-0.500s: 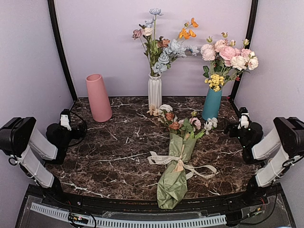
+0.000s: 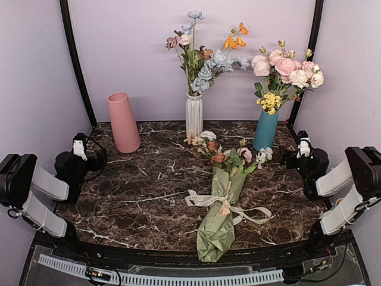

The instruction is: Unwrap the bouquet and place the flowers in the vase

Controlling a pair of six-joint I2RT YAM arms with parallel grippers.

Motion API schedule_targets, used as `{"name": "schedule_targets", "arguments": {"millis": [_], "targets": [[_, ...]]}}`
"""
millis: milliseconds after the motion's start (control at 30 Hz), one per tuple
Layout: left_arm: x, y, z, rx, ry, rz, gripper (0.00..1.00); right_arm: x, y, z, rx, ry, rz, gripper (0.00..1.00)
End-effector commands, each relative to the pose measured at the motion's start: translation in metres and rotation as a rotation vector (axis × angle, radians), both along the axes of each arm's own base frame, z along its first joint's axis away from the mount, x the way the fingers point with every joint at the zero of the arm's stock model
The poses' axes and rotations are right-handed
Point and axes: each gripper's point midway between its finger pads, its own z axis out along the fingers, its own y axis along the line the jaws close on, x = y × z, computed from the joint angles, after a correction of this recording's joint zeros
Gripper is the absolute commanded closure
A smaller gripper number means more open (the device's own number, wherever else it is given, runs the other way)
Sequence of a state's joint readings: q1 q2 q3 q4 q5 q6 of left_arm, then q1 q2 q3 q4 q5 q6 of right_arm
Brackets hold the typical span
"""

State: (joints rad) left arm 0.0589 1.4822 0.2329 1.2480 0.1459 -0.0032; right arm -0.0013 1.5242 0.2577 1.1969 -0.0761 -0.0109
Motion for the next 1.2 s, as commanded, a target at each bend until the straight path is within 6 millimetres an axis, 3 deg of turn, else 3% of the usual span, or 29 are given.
{"name": "schedule_targets", "arguments": {"millis": [0,100,233,433,533,600,667,733,933,1067,1167], "targets": [[0.001,0.002,0.036,0.008,-0.041,0.006,0.01,0.010,0.025,0.017,-0.064,0.001,0.098,0.01],[0.003,0.002,0.046,0.002,-0.002,0.005,0.01,0.006,0.032,0.032,-0.096,-0.020,0.103,0.01],[0.014,-0.001,0.057,-0.011,0.112,-0.017,0.01,0.003,0.040,0.066,-0.100,-0.078,0.107,0.01],[0.014,-0.005,0.092,-0.111,0.228,-0.022,0.01,-0.002,0.080,0.113,-0.107,-0.088,0.168,0.01],[0.010,-0.012,0.104,-0.152,0.315,-0.050,0.01,-0.008,0.084,0.142,0.042,-0.113,0.145,0.01],[0.006,-0.017,0.110,-0.161,0.362,-0.073,0.01,-0.008,0.064,0.153,0.300,-0.092,0.022,0.01],[0.004,-0.008,0.103,-0.214,0.413,0.003,0.01,-0.008,0.042,0.142,0.503,-0.004,-0.121,0.01],[0.003,-0.021,0.096,-0.219,0.467,-0.073,0.01,-0.012,0.034,0.126,0.572,0.085,-0.179,0.01],[-0.006,-0.050,0.091,-0.286,0.569,-0.200,0.02,-0.013,0.043,0.084,0.638,0.263,-0.147,0.01],[-0.019,-0.088,0.078,-0.233,0.621,-0.305,0.05,-0.021,0.062,0.069,0.586,0.349,-0.110,0.01],[-0.031,-0.122,0.070,-0.208,0.658,-0.413,0.07,-0.029,0.098,0.054,0.556,0.456,-0.012,0.04]]}}
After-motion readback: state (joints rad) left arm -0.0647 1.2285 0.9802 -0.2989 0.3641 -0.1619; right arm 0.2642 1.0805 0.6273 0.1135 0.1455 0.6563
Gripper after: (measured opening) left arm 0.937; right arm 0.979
